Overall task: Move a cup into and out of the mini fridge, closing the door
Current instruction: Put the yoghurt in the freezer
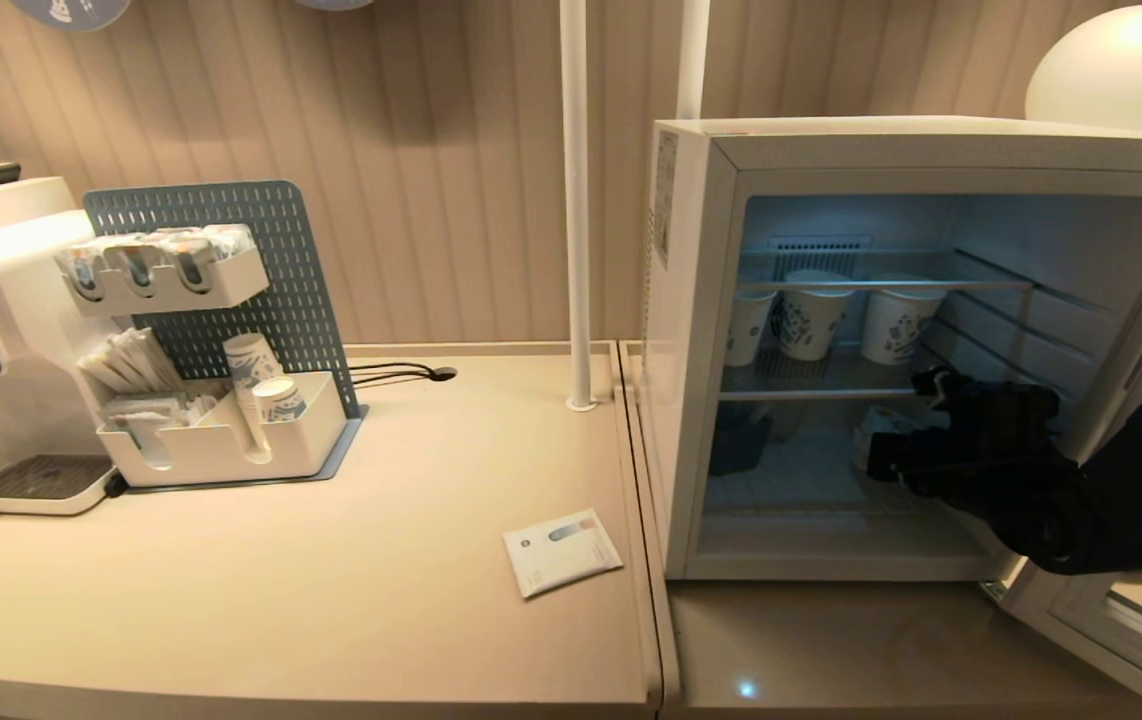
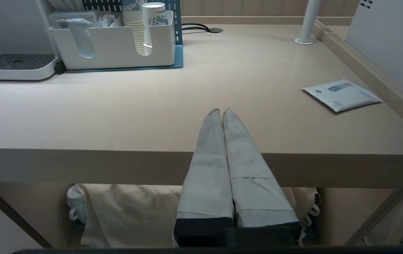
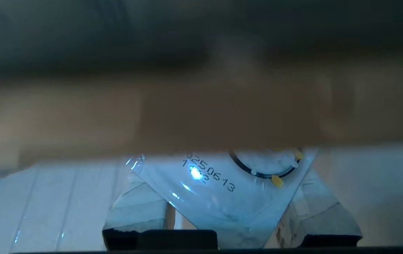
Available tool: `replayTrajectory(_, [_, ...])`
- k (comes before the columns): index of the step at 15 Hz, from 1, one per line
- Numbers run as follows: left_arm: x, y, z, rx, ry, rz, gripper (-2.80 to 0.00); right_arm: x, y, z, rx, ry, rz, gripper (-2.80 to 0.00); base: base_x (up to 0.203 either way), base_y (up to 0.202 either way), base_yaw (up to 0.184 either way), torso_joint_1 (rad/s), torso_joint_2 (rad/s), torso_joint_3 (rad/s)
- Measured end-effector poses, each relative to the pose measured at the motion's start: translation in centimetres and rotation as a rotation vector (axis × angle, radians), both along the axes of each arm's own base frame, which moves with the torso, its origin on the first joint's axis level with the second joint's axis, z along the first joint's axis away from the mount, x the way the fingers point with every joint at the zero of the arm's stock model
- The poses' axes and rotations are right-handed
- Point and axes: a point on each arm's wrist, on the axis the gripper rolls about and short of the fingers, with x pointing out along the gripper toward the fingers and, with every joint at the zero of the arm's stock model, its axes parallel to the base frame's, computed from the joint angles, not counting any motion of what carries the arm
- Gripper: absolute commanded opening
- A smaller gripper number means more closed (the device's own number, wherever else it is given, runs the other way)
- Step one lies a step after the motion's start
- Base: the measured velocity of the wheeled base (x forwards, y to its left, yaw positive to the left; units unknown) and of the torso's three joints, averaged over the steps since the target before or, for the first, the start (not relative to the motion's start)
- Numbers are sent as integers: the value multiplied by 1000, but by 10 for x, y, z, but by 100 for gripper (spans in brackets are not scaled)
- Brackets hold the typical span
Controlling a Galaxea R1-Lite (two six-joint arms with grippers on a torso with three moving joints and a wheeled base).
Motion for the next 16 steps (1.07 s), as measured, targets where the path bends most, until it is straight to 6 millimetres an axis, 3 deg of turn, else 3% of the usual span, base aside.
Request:
replayTrajectory(11, [0, 0, 0, 0, 0, 0, -280, -4, -1, -12, -19, 40, 9, -280, 0, 0, 0, 0, 0, 0])
replayTrajectory(13, [0, 0, 0, 0, -1, 0, -280, -4, -1, -17, -28, 50, 14, 0, 0, 0, 0, 0, 0, 0])
replayTrajectory(16, [0, 0, 0, 0, -1, 0, -280, -4, -1, -19, -25, 57, 15, 0, 0, 0, 0, 0, 0, 0])
